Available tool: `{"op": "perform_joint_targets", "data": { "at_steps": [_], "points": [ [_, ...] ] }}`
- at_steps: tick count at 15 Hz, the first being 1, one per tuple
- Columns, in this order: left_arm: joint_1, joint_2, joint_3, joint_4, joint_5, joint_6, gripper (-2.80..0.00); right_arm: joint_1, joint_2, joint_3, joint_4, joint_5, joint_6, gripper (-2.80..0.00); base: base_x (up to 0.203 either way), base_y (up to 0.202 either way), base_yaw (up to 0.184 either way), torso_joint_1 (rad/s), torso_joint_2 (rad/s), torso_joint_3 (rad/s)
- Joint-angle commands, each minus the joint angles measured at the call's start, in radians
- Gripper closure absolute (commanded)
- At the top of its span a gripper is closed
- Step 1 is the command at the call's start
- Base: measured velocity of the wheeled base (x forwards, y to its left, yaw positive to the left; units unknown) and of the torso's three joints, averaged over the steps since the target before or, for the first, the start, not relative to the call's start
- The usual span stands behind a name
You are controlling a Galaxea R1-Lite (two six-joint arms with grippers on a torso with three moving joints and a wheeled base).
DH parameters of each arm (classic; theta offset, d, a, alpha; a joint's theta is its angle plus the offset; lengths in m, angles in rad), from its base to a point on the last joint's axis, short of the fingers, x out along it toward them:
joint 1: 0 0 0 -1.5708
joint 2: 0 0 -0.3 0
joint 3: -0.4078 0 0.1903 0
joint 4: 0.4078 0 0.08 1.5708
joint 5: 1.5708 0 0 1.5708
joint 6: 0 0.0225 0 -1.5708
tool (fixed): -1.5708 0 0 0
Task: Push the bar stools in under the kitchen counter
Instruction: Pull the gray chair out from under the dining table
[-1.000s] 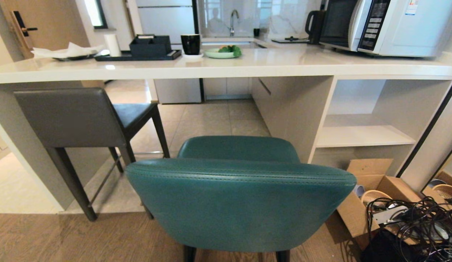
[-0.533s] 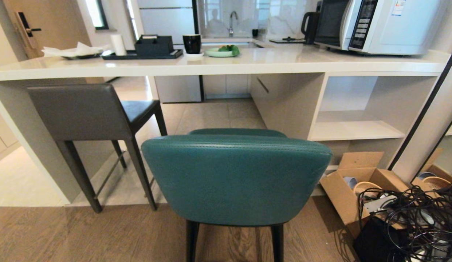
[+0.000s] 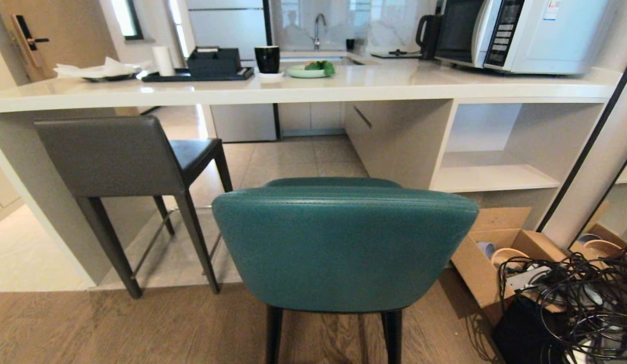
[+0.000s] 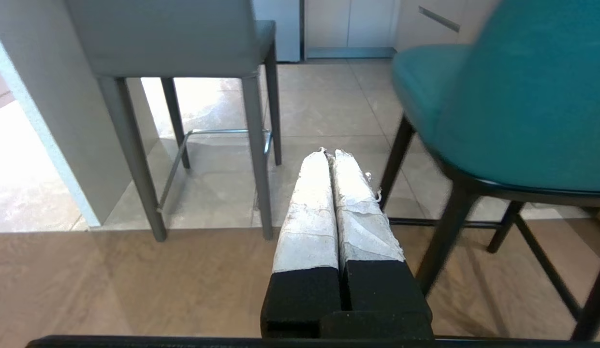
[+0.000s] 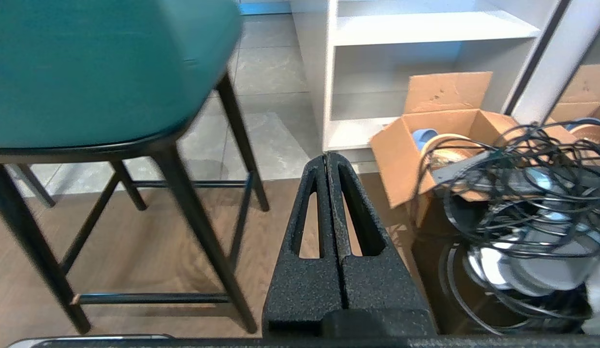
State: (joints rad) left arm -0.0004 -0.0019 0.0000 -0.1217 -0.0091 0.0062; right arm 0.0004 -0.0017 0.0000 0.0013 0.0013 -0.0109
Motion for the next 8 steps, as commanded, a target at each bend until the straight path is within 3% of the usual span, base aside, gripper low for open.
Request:
{"op": "perform_joint_targets", "data": {
  "at_steps": [1, 8],
  "points": [
    [0.0, 0.002, 0.04, -0.001, 0.0, 0.0, 0.0, 0.0, 0.002, 0.0, 0.0, 0.0, 0.0, 0.0, 0.0, 0.204, -0.002, 0.002, 0.0, -0.002],
    [0.0, 0.002, 0.04, -0.002, 0.0, 0.0, 0.0, 0.001, 0.002, 0.0, 0.0, 0.0, 0.011, 0.0, 0.0, 0.197, -0.002, 0.002, 0.0, 0.002]
  ]
}}
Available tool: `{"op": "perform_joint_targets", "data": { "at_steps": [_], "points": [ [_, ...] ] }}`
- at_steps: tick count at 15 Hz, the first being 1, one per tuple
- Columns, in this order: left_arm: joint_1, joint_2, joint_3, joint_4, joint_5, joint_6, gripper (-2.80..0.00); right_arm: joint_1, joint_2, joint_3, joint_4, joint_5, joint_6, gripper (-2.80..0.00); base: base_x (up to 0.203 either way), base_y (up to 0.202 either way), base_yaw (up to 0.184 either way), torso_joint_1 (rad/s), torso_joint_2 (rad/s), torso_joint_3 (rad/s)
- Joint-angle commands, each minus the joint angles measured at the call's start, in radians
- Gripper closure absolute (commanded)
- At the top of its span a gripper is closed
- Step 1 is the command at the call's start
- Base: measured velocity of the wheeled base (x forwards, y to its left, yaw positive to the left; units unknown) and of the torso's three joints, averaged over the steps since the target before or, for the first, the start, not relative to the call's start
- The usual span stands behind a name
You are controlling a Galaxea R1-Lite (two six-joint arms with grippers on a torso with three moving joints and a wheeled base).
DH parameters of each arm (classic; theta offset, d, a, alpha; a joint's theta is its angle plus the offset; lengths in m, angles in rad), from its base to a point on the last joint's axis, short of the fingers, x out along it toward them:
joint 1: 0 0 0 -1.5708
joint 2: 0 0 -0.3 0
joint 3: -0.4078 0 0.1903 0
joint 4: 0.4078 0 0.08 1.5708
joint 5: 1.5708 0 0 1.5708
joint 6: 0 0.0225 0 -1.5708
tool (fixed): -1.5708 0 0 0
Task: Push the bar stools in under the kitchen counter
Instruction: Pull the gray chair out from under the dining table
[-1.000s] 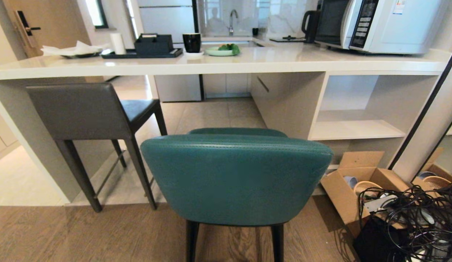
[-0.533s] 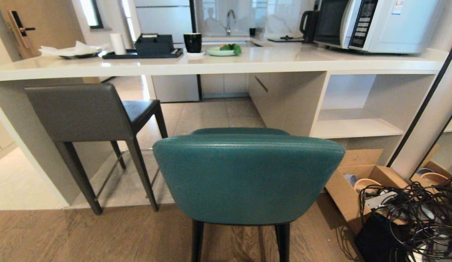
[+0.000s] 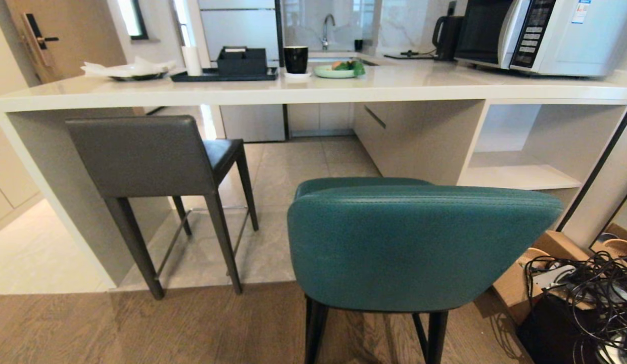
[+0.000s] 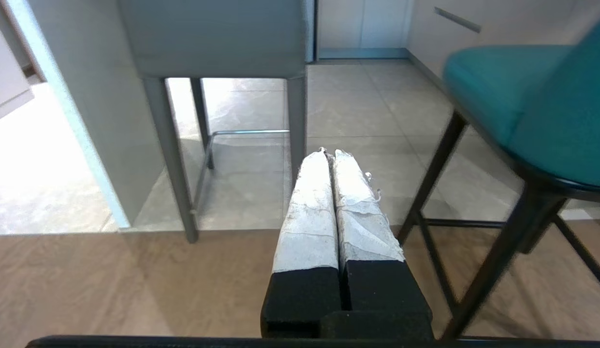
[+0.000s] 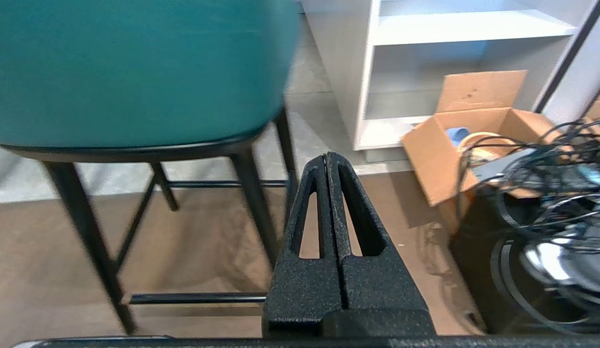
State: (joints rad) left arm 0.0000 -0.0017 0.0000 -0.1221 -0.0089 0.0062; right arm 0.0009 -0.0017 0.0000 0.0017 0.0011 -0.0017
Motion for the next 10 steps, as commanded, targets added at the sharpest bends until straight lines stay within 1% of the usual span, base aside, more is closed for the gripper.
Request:
{"op": "perform_joint_targets", "data": {
  "at_steps": [1, 10],
  "points": [
    [0.0, 0.002, 0.04, -0.001, 0.0, 0.0, 0.0, 0.0, 0.002, 0.0, 0.0, 0.0, 0.002, 0.0, 0.0, 0.199, 0.001, -0.001, 0.01, 0.008],
    [0.0, 0.002, 0.04, -0.001, 0.0, 0.0, 0.0, 0.001, 0.002, 0.0, -0.001, -0.001, 0.005, 0.0, 0.0, 0.199, -0.001, 0.003, 0.0, 0.002]
  ]
}}
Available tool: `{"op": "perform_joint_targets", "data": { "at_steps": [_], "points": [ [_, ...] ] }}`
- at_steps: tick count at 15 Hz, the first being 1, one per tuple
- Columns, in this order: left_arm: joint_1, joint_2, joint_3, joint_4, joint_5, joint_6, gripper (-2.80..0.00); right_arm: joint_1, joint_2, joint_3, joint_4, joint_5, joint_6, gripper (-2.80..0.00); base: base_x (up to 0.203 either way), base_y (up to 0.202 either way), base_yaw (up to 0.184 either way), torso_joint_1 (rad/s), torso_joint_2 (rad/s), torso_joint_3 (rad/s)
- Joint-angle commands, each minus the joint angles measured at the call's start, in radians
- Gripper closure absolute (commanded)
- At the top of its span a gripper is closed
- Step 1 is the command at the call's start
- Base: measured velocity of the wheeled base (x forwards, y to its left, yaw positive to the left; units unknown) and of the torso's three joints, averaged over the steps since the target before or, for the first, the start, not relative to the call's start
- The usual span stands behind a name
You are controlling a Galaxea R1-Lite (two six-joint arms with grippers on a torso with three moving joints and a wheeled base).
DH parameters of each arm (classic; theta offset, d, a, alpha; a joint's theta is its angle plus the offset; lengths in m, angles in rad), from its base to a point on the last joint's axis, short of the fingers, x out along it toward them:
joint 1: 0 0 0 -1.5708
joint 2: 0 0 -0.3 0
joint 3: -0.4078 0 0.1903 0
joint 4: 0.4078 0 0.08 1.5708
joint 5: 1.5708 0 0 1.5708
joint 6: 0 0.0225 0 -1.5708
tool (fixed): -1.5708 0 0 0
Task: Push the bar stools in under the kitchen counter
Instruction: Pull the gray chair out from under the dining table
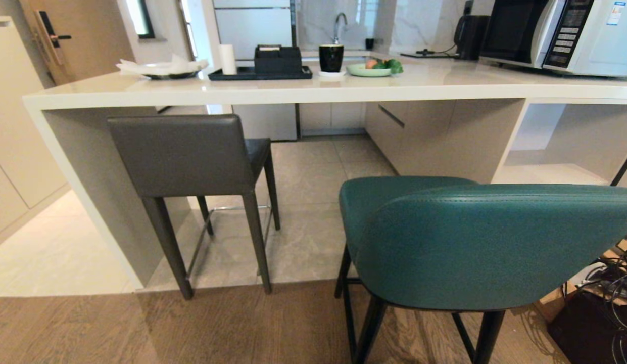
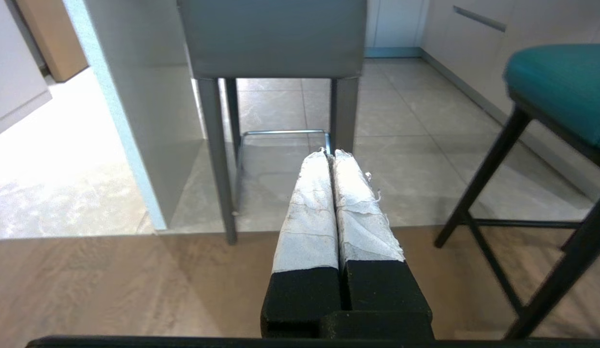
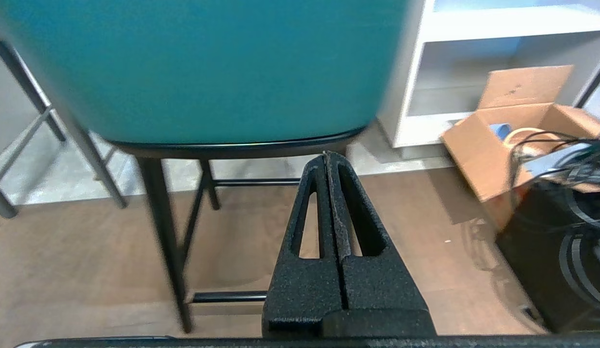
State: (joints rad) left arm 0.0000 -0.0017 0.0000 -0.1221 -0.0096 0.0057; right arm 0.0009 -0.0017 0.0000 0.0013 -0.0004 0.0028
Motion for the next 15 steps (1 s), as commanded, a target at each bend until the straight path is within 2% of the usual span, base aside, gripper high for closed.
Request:
{"op": "perform_joint_targets", "data": {
  "at_steps": [1, 15],
  "points": [
    [0.0, 0.002, 0.04, -0.001, 0.0, 0.0, 0.0, 0.001, 0.002, 0.0, -0.001, 0.0, 0.002, 0.0, 0.0, 0.197, -0.002, 0.002, 0.01, 0.003],
    [-0.001, 0.002, 0.04, -0.001, 0.0, 0.0, 0.0, 0.001, 0.002, 0.0, -0.001, 0.0, 0.002, 0.0, 0.0, 0.196, -0.001, 0.002, 0.0, 0.002]
  ]
}}
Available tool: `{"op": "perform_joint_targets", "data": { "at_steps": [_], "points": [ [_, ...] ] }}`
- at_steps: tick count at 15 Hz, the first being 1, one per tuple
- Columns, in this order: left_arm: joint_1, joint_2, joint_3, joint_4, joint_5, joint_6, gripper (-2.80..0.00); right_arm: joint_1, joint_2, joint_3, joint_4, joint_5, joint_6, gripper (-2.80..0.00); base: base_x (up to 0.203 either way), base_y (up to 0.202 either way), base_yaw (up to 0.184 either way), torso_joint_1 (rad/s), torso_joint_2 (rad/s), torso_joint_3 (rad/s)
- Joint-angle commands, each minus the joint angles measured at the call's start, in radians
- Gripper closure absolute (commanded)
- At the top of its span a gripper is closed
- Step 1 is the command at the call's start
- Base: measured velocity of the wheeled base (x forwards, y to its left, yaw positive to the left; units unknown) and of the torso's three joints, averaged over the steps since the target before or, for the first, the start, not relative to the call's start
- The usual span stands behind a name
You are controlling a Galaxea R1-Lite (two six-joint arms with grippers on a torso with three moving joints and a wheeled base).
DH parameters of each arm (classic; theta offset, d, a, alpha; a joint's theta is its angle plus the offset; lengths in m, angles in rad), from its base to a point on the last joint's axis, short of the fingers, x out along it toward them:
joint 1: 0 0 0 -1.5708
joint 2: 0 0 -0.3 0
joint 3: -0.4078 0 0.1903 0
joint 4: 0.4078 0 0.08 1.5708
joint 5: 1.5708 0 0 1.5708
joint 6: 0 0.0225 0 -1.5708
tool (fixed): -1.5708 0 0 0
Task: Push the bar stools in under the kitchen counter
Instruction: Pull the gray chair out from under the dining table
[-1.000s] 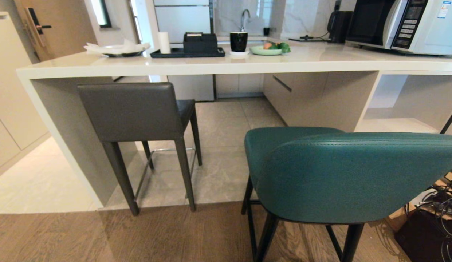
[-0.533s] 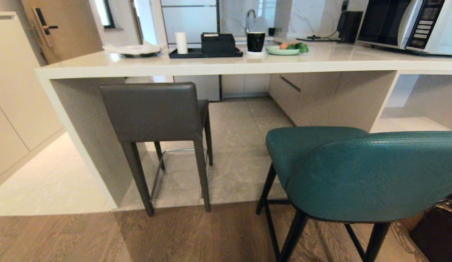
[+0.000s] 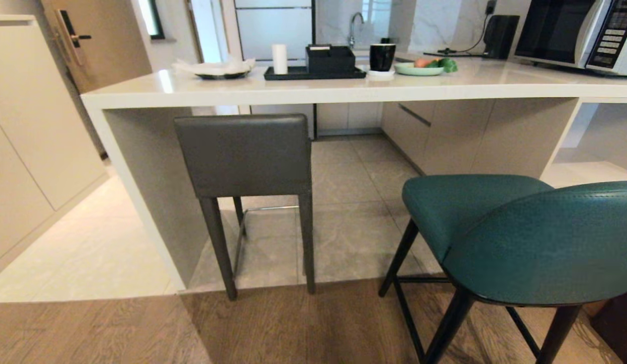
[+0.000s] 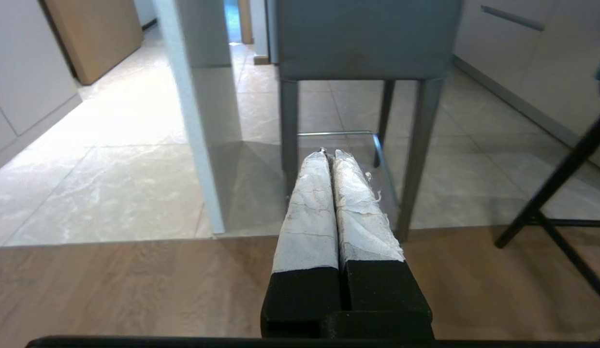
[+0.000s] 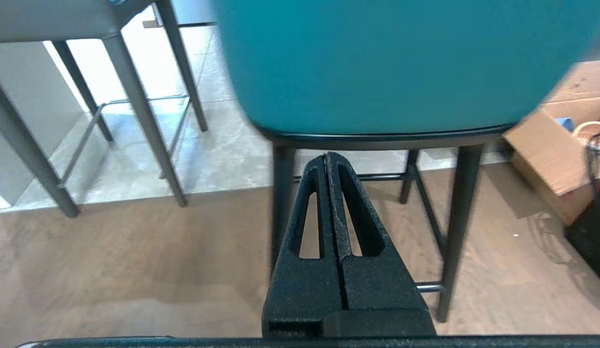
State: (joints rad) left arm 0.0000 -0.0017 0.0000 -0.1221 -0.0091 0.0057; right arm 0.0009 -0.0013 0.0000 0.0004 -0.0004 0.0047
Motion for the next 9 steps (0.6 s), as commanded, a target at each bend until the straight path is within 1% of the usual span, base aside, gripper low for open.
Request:
{"op": "perform_joint_targets", "data": {
  "at_steps": [1, 9],
  "points": [
    [0.0, 0.002, 0.04, -0.002, 0.0, 0.0, 0.0, 0.001, 0.001, 0.0, 0.0, 0.0, 0.0, 0.0, 0.0, 0.193, -0.003, 0.0, 0.0, -0.002],
    [0.0, 0.002, 0.04, -0.002, 0.0, 0.0, 0.0, -0.001, 0.001, 0.0, 0.001, 0.0, 0.0, 0.0, 0.0, 0.196, -0.002, 0.002, 0.0, 0.003]
  ]
}}
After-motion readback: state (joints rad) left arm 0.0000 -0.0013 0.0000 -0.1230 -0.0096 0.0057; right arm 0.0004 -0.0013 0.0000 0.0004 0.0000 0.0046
